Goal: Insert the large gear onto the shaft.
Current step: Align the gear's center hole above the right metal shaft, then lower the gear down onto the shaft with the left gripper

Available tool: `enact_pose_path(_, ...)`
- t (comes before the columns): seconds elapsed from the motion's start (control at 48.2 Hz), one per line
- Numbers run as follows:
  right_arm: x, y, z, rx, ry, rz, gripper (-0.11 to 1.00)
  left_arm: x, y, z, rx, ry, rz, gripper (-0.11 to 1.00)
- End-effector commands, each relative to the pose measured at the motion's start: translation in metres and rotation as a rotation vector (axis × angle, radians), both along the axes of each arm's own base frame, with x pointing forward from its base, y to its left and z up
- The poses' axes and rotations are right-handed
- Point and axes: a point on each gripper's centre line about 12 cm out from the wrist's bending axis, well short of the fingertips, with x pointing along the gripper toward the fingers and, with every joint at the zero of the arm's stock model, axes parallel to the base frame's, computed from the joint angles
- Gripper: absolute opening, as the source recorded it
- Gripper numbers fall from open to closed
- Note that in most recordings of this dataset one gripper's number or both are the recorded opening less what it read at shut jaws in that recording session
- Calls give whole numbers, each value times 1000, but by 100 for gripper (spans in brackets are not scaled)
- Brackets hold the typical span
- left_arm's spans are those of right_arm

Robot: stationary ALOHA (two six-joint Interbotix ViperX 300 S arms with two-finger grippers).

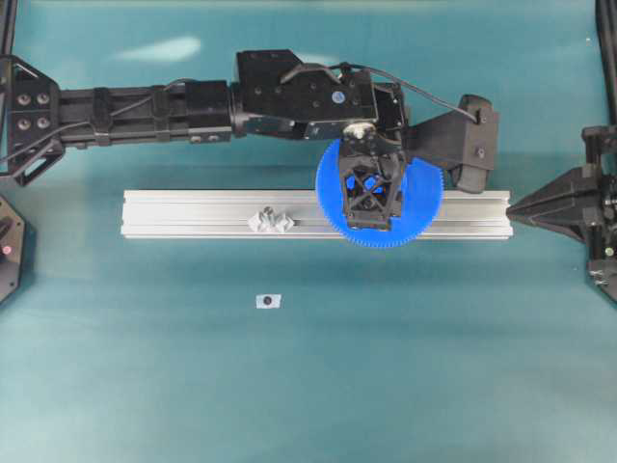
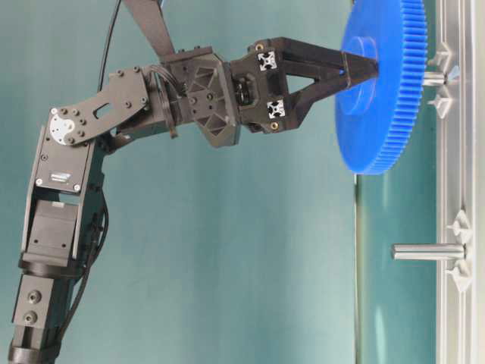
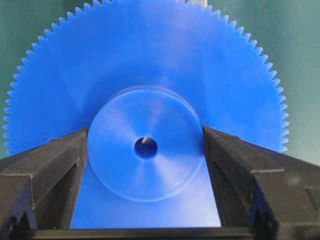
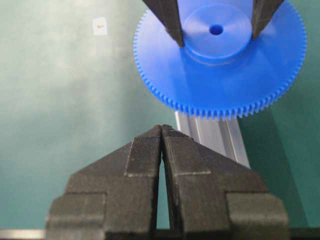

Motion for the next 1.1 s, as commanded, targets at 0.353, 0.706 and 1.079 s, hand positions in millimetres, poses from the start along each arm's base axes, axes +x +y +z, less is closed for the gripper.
enact_pose_path(0.353,2,-2,5,13,-14,-16,9,3,2,25,7,-64,14,87)
enact_pose_path(0.706,2,-2,5,13,-16,-16,9,4,-3,27,-4,-71,31,87)
enact_pose_path(1.079,2,-2,5,13,-16,-16,9,4,-3,28,-5,-73,39,87)
